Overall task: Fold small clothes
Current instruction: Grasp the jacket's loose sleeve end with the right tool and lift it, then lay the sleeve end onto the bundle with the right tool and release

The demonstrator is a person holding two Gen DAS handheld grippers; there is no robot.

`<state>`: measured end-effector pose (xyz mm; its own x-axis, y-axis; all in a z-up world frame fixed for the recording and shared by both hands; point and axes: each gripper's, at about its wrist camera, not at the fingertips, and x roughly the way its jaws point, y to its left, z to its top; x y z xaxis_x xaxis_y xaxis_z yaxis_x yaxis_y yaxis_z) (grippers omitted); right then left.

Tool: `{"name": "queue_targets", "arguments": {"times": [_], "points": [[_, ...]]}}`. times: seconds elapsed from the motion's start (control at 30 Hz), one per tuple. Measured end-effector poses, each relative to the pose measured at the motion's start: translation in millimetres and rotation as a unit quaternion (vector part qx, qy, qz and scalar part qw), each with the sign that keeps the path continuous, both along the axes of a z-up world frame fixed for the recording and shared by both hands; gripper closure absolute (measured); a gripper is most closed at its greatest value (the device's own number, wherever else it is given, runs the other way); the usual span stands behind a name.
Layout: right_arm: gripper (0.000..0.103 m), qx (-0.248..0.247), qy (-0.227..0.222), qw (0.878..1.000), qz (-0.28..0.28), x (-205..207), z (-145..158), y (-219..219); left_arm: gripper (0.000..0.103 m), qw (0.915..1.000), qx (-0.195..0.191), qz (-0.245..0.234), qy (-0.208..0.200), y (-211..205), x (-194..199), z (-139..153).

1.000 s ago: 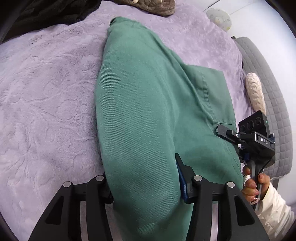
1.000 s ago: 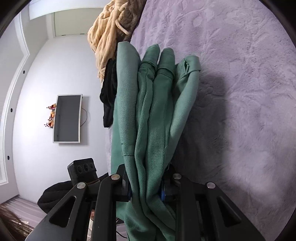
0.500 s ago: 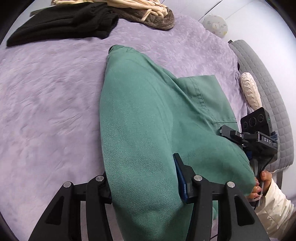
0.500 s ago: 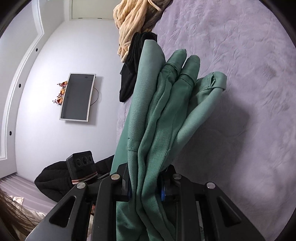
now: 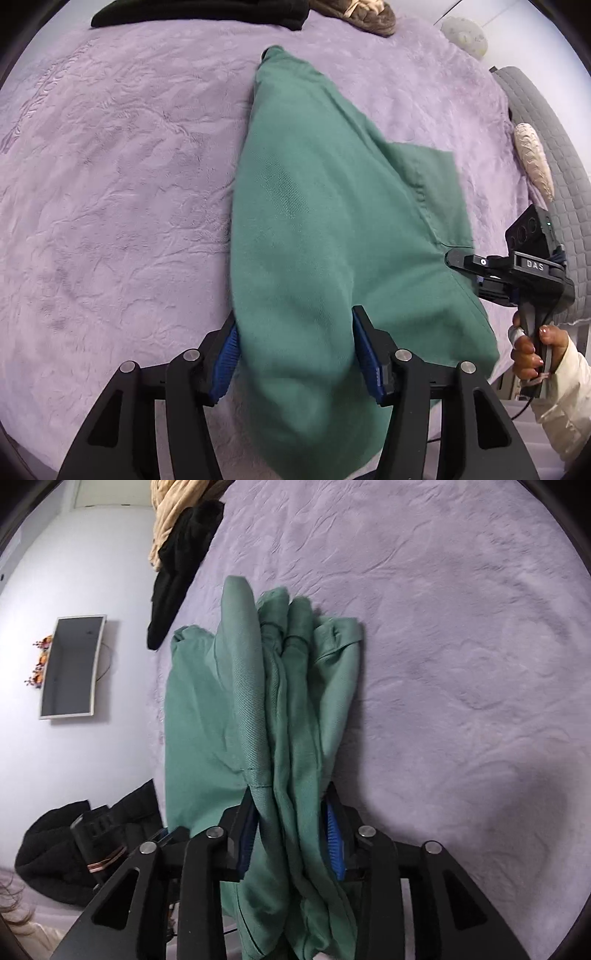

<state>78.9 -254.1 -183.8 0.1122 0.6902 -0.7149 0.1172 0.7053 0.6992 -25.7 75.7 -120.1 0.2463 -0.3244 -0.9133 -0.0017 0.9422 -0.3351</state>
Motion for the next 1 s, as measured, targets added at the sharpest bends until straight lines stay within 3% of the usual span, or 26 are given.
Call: {"name": "queue_targets", "arguments": {"times": [0.13, 0.2, 0.23, 0.27, 0.37, 0.47, 0.57, 0.7, 0.8, 0.93, 1.0], "points": [[0.055, -0.078, -0.036, 0.996, -0.014, 2, 35, 2, 0.045, 0.9991, 0.035, -0.006, -0.022, 9, -5, 22], [0.057, -0.083, -0.067, 0.994, -0.023, 4, 55, 4, 0.045, 0.9980, 0.051, -0.002, -0.037, 15, -5, 34], [0.070, -0.070, -0.078, 0.994, -0.023, 4, 63, 5, 0.045, 0.9975, 0.054, 0.001, -0.045, 18, -5, 40], [0.089, -0.059, -0.088, 0.994, -0.019, 5, 72, 10, 0.045, 0.9974, 0.052, 0.002, -0.050, 22, -2, 46], [0.091, -0.058, -0.112, 0.992, 0.021, 3, 92, 36, 0.045, 0.9970, 0.045, -0.012, -0.062, 16, 0, 57], [0.091, -0.108, -0.119, 0.986, 0.046, -1, 87, 50, 0.045, 0.9970, 0.044, -0.034, -0.054, 1, -5, 54], [0.091, -0.134, -0.118, 0.983, 0.034, 18, 68, 46, 0.045, 0.9976, 0.042, -0.046, -0.032, -14, -10, 39], [0.095, -0.163, -0.069, 0.984, 0.036, 45, 18, 42, 0.045, 0.9954, 0.072, -0.061, -0.014, -19, -26, 16], [0.102, -0.177, -0.050, 0.982, 0.052, 50, 1, 40, 0.045, 0.9968, 0.061, -0.051, 0.005, -12, -35, 3], [0.101, -0.190, -0.051, 0.979, 0.050, 38, 23, 36, 0.045, 0.9975, 0.057, -0.041, 0.011, -11, -39, 0], [0.093, -0.180, -0.054, 0.981, 0.054, 24, 41, 33, 0.045, 0.9970, 0.063, -0.043, 0.009, -12, -41, 0]]}}
